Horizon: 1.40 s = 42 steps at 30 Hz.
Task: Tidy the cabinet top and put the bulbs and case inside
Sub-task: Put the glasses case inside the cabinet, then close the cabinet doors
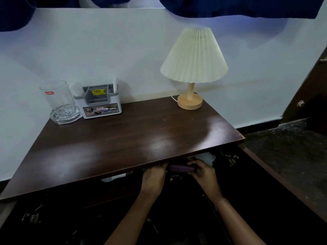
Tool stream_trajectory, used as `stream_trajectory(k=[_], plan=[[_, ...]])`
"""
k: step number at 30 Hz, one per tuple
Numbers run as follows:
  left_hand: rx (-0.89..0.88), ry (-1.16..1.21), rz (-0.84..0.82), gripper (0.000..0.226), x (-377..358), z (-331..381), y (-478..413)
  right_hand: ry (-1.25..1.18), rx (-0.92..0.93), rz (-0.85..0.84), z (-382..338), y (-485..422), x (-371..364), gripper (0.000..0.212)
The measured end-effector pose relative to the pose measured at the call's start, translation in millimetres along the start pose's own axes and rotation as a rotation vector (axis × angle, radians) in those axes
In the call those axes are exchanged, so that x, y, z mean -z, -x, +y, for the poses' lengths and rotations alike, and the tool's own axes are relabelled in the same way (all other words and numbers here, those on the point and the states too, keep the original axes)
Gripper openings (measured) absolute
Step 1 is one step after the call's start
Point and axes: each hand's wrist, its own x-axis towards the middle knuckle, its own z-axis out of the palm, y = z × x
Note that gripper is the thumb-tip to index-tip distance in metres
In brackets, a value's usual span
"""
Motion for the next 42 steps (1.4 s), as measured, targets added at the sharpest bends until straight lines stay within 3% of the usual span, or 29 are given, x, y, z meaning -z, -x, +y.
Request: stream_trajectory(k=[8,13,18,23,29,35,39,42], plan=[[0.009,-0.122,0.008,0.045,-3,-21,3,0.294,0.024,-0.200,8,-27,-14,0.036],[0.029,-0.061,0.068,0.036,-6,-26,2,0.486,0.015,-0.207,8,-42,-27,0.021],[0.073,0.067,0.086,0.023,-2,-31,-2,0.808,-0.046,-0.305,7,-50,-39,0.037],[0.069,0.009,0.076,0.004,14,-23,13,0.546,-0.045,-0.194,-4,-32,-28,0.020],[0.055,0.083,0.203,0.028,37,8,60,0.304,0.097,-0.049,-38,18,-3,0.039],[0.141,0.124,0.352,0.026,96,36,106,0.312,0.206,0.000,-101,42,32,0.030],[0.245,0.041,0.483,0.031,143,31,129,0.364,0.252,0.101,-135,42,66,0.040],[0.394,-0.042,0.505,0.034,178,11,150,0.581,0.199,0.132,-141,39,94,0.051]])
